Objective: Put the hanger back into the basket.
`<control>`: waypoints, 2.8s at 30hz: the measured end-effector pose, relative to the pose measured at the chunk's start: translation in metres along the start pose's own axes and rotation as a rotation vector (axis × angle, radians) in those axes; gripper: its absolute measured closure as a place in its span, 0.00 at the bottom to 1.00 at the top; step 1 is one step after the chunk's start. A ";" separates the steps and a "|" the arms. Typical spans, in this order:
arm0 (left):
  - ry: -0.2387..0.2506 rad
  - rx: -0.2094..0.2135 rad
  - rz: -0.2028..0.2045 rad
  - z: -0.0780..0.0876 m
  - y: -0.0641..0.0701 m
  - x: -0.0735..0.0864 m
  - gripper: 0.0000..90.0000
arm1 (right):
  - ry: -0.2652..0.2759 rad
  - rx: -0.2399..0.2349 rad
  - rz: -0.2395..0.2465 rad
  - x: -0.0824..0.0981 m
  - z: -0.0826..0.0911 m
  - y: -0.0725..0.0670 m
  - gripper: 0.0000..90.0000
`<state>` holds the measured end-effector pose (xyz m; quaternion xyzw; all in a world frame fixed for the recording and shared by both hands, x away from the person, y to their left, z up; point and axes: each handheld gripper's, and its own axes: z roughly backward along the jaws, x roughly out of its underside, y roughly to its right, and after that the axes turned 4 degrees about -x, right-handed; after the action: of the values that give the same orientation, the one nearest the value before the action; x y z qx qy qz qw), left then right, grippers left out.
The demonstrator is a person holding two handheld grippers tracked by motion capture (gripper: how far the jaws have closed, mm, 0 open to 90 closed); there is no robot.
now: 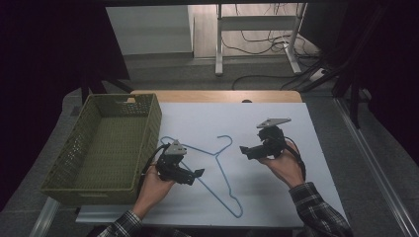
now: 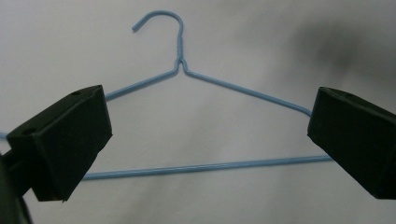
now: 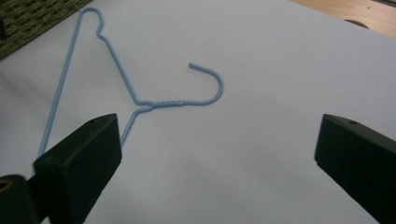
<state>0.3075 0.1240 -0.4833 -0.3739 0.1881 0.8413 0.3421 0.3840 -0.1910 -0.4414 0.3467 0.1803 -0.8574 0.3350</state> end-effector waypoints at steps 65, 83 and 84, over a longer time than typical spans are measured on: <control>-0.163 0.008 -0.073 -0.108 -0.015 -0.067 0.77 | -0.036 0.014 0.046 -0.037 -0.091 0.002 0.96; -0.156 0.062 -0.042 -0.110 -0.013 -0.069 0.95 | -0.036 -0.040 -0.049 -0.028 -0.037 -0.006 0.74; -0.152 0.059 -0.045 -0.108 -0.013 -0.069 0.95 | -0.052 -0.078 -0.049 -0.019 -0.028 -0.015 0.72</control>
<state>0.4043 0.0415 -0.5022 -0.3029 0.1777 0.8535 0.3849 0.3970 -0.1564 -0.4465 0.3063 0.2130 -0.8665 0.3316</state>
